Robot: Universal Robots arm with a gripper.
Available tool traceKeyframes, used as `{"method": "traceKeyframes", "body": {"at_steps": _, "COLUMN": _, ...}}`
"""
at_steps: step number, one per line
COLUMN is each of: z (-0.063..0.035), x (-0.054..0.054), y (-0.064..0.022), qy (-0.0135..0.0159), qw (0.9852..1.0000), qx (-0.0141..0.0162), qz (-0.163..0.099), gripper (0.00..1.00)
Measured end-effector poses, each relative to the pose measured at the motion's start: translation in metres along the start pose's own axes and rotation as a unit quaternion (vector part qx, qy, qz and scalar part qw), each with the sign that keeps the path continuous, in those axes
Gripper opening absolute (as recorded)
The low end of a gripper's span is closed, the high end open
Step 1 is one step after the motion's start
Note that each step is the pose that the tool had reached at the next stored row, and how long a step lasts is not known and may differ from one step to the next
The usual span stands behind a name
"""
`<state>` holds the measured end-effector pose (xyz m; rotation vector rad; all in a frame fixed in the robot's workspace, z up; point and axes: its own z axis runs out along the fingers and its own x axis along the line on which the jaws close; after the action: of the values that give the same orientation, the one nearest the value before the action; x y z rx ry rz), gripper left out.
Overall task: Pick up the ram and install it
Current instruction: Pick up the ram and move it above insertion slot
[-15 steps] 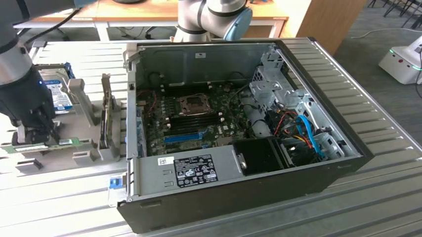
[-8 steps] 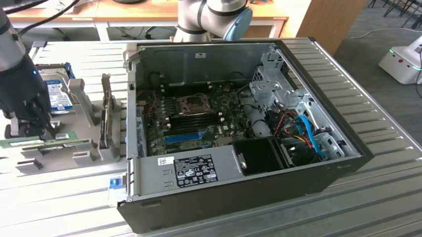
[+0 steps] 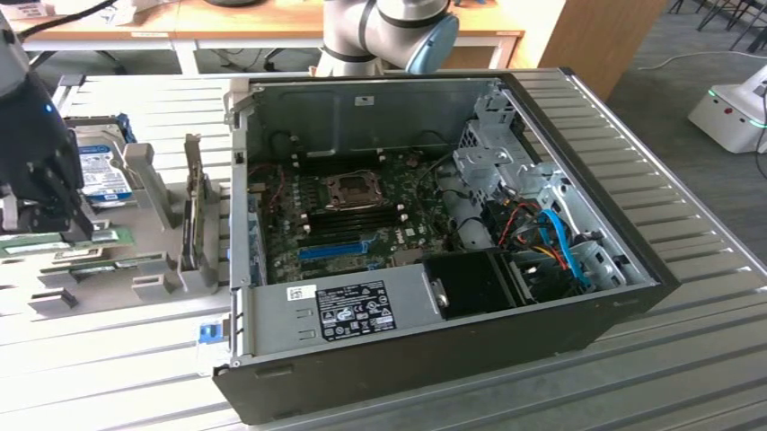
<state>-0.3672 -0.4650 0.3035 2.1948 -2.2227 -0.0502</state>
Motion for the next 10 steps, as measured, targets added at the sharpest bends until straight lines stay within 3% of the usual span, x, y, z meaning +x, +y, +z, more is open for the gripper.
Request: {"method": "traceKeyframes", "body": {"at_steps": 10, "z": -0.0289, "x": 0.0, "y": 0.001, "qy": 0.0, "qw": 1.0, "qx": 0.0, "qz": 0.0, "gripper": 0.12}}
